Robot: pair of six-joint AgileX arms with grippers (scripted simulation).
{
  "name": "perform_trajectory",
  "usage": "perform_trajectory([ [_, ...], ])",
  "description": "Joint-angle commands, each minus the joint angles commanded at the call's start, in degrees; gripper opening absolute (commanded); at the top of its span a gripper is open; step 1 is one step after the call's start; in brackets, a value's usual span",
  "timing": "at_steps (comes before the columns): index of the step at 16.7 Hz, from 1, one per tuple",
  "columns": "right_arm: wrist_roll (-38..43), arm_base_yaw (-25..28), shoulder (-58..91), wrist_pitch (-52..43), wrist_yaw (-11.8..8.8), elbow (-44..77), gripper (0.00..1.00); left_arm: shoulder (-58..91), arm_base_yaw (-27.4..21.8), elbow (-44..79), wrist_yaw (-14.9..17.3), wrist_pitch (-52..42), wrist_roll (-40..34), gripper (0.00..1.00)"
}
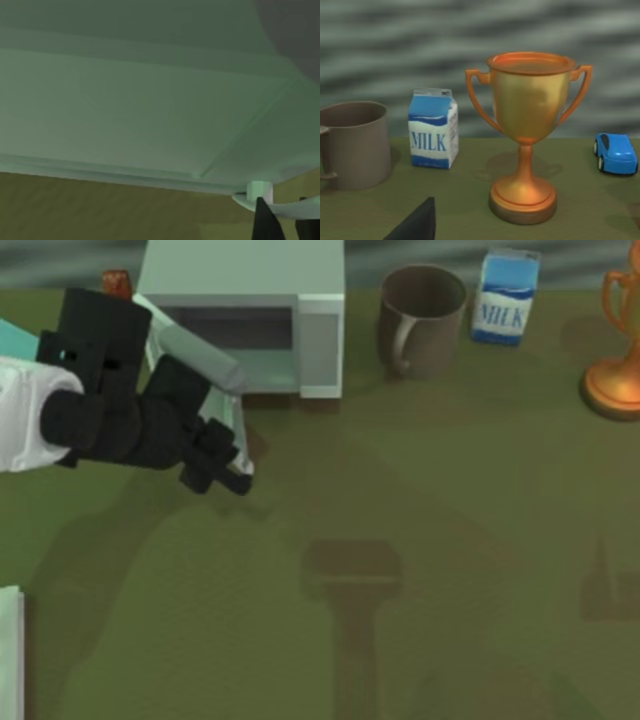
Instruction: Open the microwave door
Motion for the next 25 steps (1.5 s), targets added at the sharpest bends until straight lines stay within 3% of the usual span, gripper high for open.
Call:
perform_trajectory([
  [6,0.0,0.0,0.0,0.0,0.0,0.0,1.0,0.0,0.0,0.0,0.0,0.0,0.0,0.0],
  [16,0.0,0.0,0.0,0.0,0.0,0.0,1.0,-0.5,2.0,-0.4,3.2,-1.6,4.4,0.0],
  [25,0.0,0.0,0.0,0.0,0.0,0.0,1.0,-0.5,2.0,-0.4,3.2,-1.6,4.4,0.0],
])
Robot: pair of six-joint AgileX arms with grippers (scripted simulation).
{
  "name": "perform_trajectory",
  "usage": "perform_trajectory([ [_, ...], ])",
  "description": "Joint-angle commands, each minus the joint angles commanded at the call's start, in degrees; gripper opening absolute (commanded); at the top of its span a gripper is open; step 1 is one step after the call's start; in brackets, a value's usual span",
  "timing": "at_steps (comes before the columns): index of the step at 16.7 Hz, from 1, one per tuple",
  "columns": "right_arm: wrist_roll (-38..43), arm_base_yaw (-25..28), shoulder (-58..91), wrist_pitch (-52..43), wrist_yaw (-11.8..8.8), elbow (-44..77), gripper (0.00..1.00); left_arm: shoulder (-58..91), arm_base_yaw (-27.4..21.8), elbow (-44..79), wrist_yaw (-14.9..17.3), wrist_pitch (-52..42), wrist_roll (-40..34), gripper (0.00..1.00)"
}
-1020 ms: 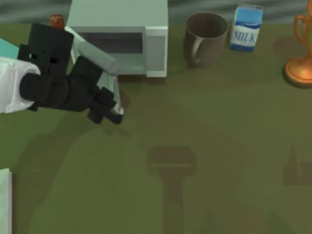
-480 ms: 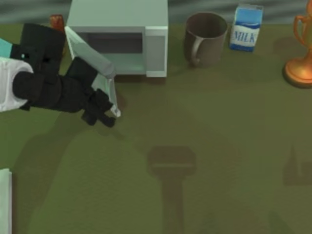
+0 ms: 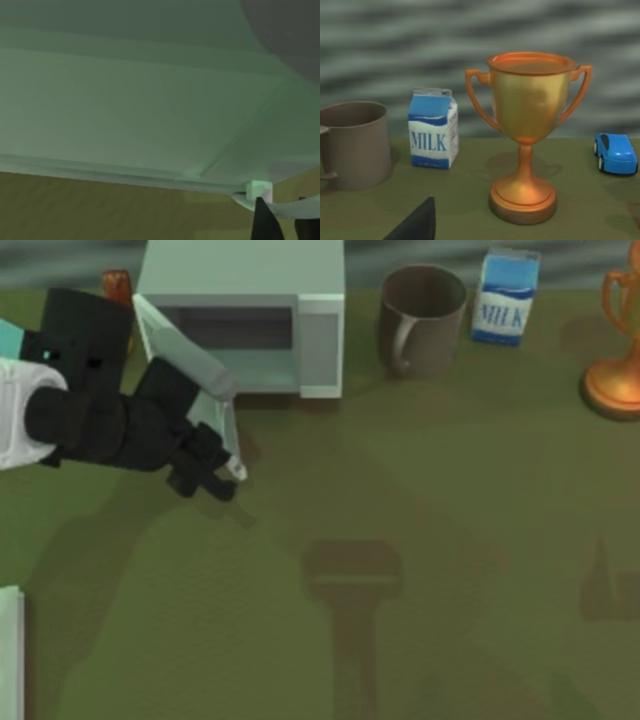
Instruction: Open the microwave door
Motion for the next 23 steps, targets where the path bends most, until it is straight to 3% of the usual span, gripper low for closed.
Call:
perform_trajectory([
  [15,0.0,0.0,0.0,0.0,0.0,0.0,1.0,0.0,0.0,0.0,0.0,0.0,0.0,0.0],
  [23,0.0,0.0,0.0,0.0,0.0,0.0,1.0,-0.3,1.5,0.1,2.6,-1.5,3.7,0.0],
])
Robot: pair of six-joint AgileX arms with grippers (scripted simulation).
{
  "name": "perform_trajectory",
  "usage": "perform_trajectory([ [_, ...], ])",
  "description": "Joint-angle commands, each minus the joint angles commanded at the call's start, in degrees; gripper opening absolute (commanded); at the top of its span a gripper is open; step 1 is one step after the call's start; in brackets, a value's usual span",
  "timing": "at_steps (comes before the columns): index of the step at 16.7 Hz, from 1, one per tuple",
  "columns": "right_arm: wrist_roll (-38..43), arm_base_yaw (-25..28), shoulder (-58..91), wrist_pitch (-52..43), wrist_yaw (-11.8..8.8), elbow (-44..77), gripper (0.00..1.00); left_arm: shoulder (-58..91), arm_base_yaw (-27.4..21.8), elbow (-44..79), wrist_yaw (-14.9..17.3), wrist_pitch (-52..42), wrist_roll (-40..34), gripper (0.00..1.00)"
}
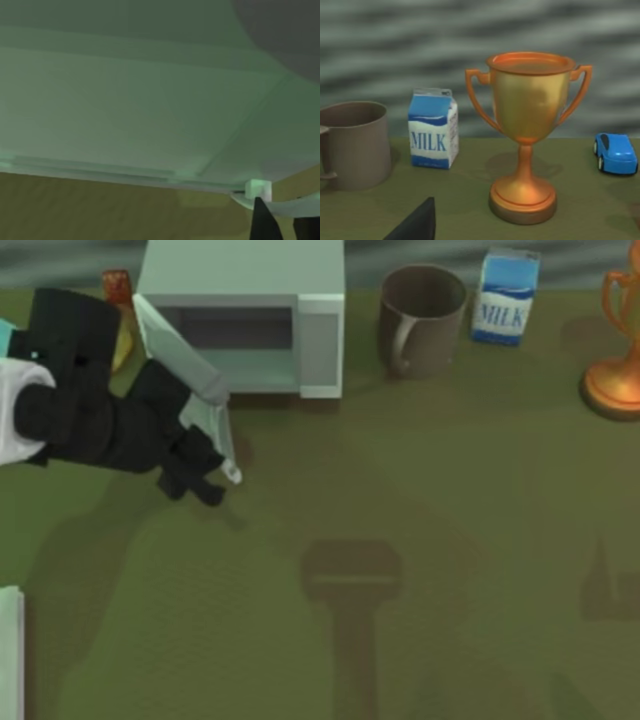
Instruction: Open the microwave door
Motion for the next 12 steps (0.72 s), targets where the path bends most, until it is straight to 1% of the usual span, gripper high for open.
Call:
perform_trajectory([
  [3,0.0,0.0,0.0,0.0,0.0,0.0,1.0,0.0,0.7,-0.1,0.7,-0.6,1.2,0.0],
  [12,0.0,0.0,0.0,0.0,0.0,0.0,1.0,0.0,0.7,-0.1,0.7,-0.6,1.2,0.0],
])
